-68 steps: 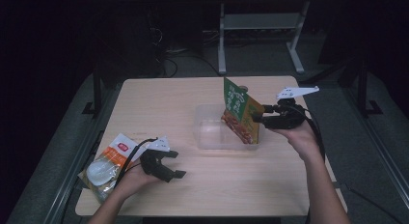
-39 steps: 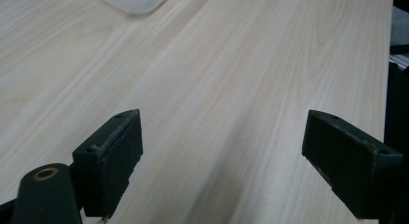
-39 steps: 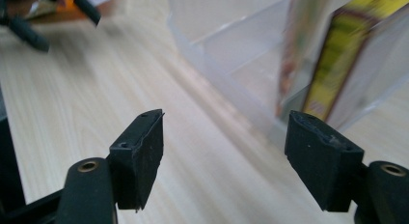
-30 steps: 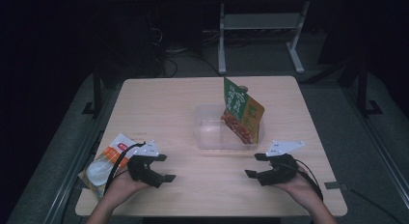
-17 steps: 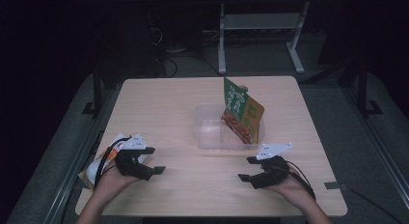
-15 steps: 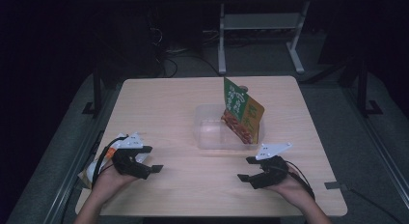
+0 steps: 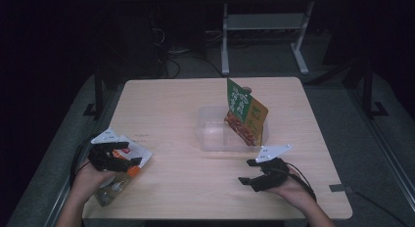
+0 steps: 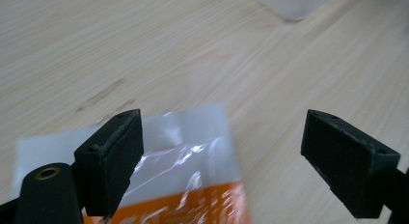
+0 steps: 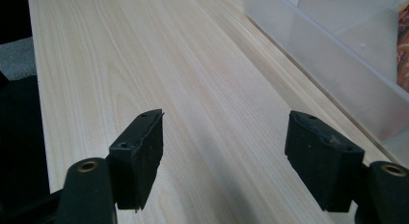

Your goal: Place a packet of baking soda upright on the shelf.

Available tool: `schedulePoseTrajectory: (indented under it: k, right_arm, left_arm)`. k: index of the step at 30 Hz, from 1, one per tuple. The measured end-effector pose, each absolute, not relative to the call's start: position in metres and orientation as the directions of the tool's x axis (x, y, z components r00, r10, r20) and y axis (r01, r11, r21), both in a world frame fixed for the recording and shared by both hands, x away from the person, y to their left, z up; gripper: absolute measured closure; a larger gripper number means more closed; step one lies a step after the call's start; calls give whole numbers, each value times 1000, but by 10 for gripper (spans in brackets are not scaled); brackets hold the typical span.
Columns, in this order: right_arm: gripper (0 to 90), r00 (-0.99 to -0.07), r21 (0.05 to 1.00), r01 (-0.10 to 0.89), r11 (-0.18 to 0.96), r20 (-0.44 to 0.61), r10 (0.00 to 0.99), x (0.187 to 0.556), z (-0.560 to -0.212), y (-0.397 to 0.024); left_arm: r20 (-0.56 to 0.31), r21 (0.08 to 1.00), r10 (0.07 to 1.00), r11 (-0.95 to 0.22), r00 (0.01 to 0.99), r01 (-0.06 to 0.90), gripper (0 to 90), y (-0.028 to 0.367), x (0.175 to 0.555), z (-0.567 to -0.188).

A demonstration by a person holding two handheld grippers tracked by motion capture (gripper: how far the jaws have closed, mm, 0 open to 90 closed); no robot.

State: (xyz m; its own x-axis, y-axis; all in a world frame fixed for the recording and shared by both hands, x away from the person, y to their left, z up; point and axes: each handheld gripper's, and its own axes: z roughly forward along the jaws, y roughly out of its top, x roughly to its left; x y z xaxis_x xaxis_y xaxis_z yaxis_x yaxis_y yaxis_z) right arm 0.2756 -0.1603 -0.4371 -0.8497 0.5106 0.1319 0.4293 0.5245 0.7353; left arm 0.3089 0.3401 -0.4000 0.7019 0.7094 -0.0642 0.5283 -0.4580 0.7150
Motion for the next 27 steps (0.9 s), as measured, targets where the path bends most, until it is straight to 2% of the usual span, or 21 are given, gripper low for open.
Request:
schedulePoseTrajectory:
  k: [7,14,27]
  right_arm:
    - [292,-855,738,418,529,124,503,276,-437,-159]
    - [292,-853,739,420,527,123,508,276,-436,-161]
    - [292,-856,739,417,529,122,503,277,-436,-160]
  left_arm:
    - [-50,692,773,-429,632,580,144,377,311,-411]
    - [-60,668,822,-389,566,635,138,397,310,-425]
    - [-73,609,854,-371,515,701,130,413,319,-449]
